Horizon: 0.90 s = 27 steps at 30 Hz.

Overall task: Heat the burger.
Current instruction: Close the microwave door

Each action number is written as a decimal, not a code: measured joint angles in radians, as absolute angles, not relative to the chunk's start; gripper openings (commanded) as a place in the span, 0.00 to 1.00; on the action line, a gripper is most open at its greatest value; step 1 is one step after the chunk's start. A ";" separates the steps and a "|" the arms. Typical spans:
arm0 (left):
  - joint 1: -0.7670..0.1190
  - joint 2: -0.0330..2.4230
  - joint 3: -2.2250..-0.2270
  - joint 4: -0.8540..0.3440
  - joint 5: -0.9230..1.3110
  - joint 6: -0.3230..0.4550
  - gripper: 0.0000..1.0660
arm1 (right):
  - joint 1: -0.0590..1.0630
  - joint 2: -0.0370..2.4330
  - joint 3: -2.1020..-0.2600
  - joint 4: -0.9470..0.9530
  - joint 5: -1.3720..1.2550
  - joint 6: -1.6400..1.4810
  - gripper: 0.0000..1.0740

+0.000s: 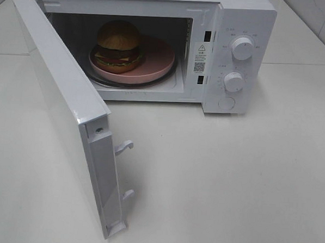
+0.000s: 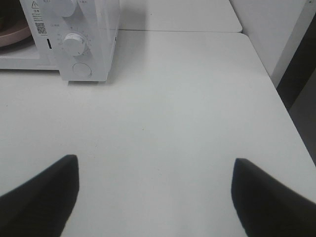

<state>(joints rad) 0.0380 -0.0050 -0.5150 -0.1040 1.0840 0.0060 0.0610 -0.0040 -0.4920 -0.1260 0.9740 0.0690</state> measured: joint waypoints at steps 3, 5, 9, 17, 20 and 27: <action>0.038 -0.005 -0.515 -0.104 1.084 0.006 0.92 | 0.061 -0.004 -0.492 -0.126 0.974 0.068 0.71; 0.038 -0.005 -0.515 -0.104 1.084 0.006 0.92 | 0.061 -0.004 -0.492 -0.126 0.974 0.068 0.71; 0.038 -0.005 -0.515 -0.104 1.084 0.006 0.92 | 0.061 -0.004 -0.492 -0.126 0.974 0.066 0.71; 0.038 -0.005 -0.515 -0.104 1.084 0.006 0.92 | 0.061 -0.004 -0.492 -0.126 0.974 0.065 0.71; 0.038 -0.005 -0.515 -0.104 1.084 0.006 0.92 | 0.061 -0.004 -0.492 -0.126 0.974 0.064 0.71; 0.038 -0.004 -0.521 -0.104 1.064 -0.012 0.85 | 0.061 -0.004 -0.492 -0.126 0.974 0.064 0.71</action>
<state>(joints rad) 0.0380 -0.0040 -0.5210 -0.1040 1.0640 -0.0120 0.0610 -0.0040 -0.4920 -0.1260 0.9740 0.0640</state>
